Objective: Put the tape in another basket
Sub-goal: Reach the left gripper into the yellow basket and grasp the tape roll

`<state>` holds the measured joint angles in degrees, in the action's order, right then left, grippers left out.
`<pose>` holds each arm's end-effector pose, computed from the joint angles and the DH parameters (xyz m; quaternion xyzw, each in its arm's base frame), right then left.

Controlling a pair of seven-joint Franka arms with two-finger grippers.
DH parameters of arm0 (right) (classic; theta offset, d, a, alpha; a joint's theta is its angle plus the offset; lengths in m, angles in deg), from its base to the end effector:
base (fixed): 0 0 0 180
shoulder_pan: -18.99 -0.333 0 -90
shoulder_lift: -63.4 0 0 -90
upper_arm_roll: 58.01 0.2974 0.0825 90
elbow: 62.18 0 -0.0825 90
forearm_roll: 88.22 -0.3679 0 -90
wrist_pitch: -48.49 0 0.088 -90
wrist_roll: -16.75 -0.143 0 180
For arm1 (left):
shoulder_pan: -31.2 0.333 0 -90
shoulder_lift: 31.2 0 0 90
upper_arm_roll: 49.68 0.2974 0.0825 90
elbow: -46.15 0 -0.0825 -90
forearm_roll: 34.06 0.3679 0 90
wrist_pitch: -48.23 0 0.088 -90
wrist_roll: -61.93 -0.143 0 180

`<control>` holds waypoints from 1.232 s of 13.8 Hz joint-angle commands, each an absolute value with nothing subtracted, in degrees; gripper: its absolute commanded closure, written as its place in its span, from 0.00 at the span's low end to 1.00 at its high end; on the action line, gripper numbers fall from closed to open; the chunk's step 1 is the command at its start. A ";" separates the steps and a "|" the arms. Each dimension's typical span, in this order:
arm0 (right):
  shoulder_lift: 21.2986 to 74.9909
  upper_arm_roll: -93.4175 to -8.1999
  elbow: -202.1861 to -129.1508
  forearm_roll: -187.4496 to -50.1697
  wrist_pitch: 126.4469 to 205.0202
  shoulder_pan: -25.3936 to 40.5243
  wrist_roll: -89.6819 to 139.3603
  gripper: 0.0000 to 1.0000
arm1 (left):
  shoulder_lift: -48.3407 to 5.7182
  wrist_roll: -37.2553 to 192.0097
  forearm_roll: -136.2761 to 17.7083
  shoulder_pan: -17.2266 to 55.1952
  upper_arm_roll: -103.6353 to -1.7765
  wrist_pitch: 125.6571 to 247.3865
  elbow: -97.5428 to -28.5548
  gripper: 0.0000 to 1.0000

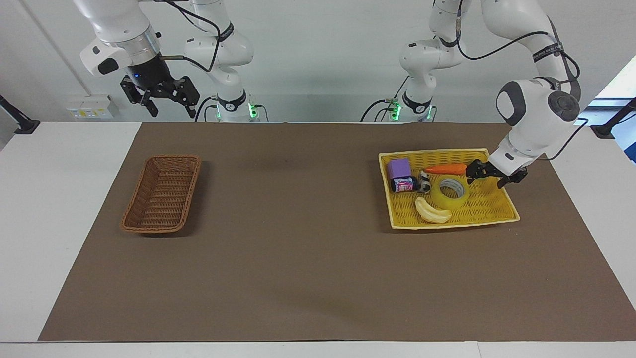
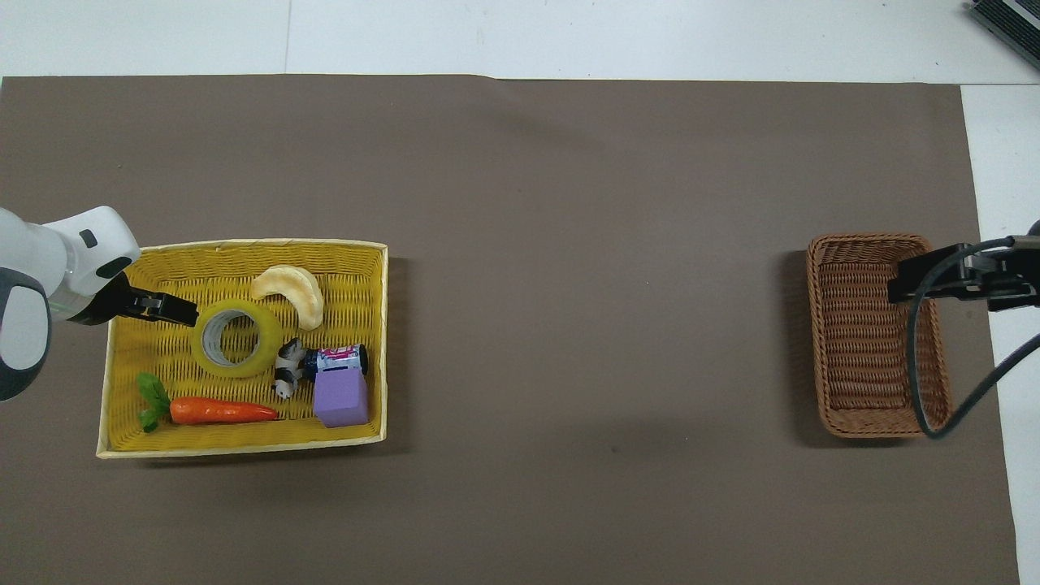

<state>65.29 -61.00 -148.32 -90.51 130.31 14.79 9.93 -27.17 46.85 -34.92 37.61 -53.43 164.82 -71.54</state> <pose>0.5121 0.0165 0.6054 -0.9985 0.0465 0.0226 0.0192 0.5339 0.0236 0.3504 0.9935 -0.1044 -0.0428 0.0156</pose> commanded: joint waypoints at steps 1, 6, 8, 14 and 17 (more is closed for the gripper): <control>66.83 -60.82 -150.33 -91.65 131.46 15.21 11.48 0.00 | -27.15 46.03 -35.38 37.35 -53.19 169.32 -75.13 0.00; 66.83 -60.82 -150.33 -91.65 131.46 15.21 11.39 0.00 | -25.13 46.99 -35.64 37.27 -53.19 172.06 -76.80 0.02; 66.83 -60.82 -150.33 -91.65 131.46 15.21 11.48 0.00 | -25.22 48.74 -35.73 37.27 -53.28 173.20 -78.56 0.13; 66.83 -60.82 -150.33 -91.65 131.46 15.21 11.48 0.00 | -26.71 58.77 -35.73 35.95 -53.28 174.00 -81.64 0.24; 66.83 -60.82 -150.33 -91.65 131.46 15.21 11.39 0.00 | -27.15 59.65 -35.73 35.95 -53.28 173.56 -82.26 0.45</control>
<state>65.29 -61.00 -148.32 -90.51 130.31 14.79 10.00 -24.92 58.26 -35.24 36.74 -53.87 172.49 -79.70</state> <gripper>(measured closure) 0.000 0.282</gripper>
